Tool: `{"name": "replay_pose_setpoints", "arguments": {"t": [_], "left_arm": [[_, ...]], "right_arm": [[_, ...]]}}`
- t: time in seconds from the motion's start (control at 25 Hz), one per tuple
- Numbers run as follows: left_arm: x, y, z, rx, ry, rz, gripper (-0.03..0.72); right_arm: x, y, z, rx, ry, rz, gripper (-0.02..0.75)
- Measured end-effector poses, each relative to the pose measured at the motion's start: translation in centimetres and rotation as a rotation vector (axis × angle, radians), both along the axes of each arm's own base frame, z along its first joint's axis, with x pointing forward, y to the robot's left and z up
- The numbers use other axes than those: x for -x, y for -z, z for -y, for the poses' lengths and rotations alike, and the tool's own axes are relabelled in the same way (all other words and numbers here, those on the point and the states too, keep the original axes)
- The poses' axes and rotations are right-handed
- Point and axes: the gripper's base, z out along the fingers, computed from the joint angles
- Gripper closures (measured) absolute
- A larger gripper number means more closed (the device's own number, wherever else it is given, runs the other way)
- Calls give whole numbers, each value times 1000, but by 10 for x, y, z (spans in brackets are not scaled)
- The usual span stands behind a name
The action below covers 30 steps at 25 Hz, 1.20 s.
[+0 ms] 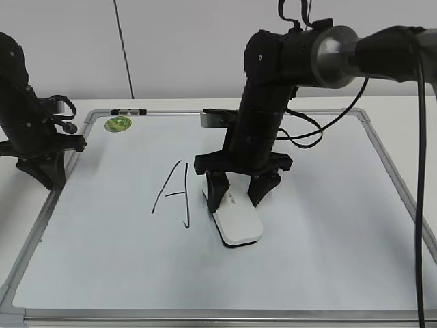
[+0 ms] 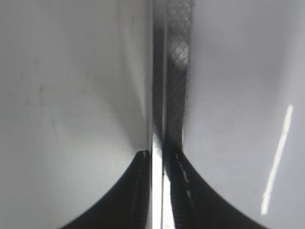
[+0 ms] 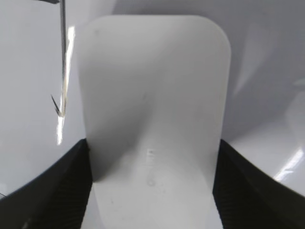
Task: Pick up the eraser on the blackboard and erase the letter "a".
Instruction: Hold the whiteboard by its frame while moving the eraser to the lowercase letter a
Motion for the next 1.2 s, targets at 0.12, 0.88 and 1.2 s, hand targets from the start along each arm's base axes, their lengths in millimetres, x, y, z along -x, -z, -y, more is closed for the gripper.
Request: {"name": "replay_pose_setpoints", "arguments": {"t": [0.12, 0.88, 1.2], "left_arm": [[0, 0, 0, 0, 0, 0, 581], [0, 0, 0, 2, -1, 1, 580], [-1, 0, 0, 2, -1, 2, 580]], "right_arm": [[-1, 0, 1, 14, -6, 10, 213], [-30, -5, 64, 43, 136, 34, 214], [-28, -64, 94, 260, 208, 255, 214]]}}
